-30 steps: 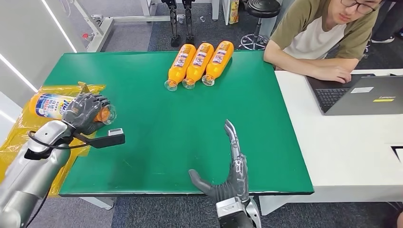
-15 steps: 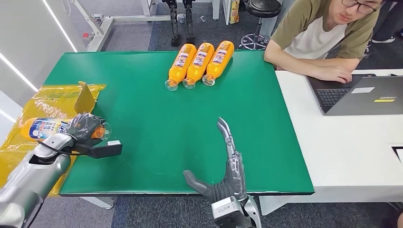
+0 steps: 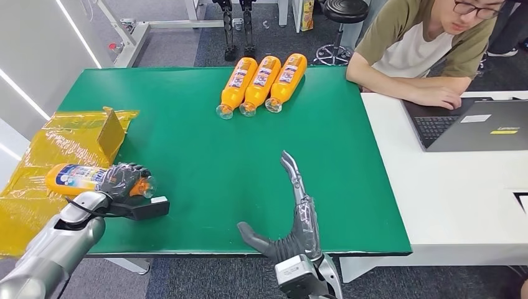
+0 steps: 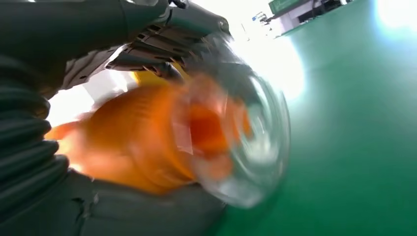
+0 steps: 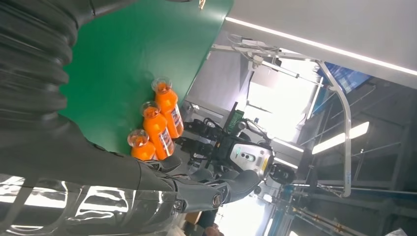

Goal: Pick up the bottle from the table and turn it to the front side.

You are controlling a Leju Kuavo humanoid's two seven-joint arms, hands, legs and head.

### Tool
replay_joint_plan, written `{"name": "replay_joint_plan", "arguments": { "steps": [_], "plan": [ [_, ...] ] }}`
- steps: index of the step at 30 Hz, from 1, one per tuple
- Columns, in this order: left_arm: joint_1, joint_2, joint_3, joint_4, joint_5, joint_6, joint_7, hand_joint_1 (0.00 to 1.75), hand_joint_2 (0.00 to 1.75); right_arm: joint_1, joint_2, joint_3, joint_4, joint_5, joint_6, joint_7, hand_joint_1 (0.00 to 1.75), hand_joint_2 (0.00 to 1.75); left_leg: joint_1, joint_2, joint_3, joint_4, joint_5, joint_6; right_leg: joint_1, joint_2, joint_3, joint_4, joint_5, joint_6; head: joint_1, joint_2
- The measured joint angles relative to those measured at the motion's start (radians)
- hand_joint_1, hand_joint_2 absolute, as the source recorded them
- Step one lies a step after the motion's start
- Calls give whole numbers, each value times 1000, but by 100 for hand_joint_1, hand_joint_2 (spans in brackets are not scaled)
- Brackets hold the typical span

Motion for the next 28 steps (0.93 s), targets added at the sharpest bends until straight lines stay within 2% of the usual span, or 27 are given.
{"name": "replay_joint_plan", "arguments": {
  "steps": [4,9,12,15,19,24,28],
  "plan": [
    [4,-27,7,6,17,-13,18,0,175,0,2,-2,-4,8,-4,8,0,175,0,-1,0,0,0,0,0,-1,1,0,0,0,0,0],
    [4,-39,35,10,40,-57,20,0,175,1,6,-8,-10,21,7,14,0,175,0,-1,1,0,0,0,0,-2,2,0,0,0,0,0],
    [20,-42,62,11,71,-16,7,0,175,3,8,-11,-15,28,16,18,0,175,0,-1,2,0,0,0,0,-2,2,0,0,0,0,0],
    [48,-50,108,9,124,44,-38,0,175,8,8,-16,-24,39,22,24,0,175,0,-1,2,0,0,0,0,-1,1,0,0,0,0,0],
    [74,-66,167,-2,176,75,-94,0,175,14,10,-23,-33,42,24,29,0,175,0,-1,2,0,0,0,0,-1,1,0,0,0,0,0],
    [93,-113,270,-113,331,91,-260,0,175,21,15,-33,-34,37,31,16,0,175,0,-2,0,0,0,0,0,-3,0,0,0,0,0,0],
    [94,-133,311,-183,363,75,-282,0,175,24,18,-40,-33,35,31,11,0,175,0,-1,0,0,0,0,0,-1,0,0,0,0,0,0]
  ]
}}
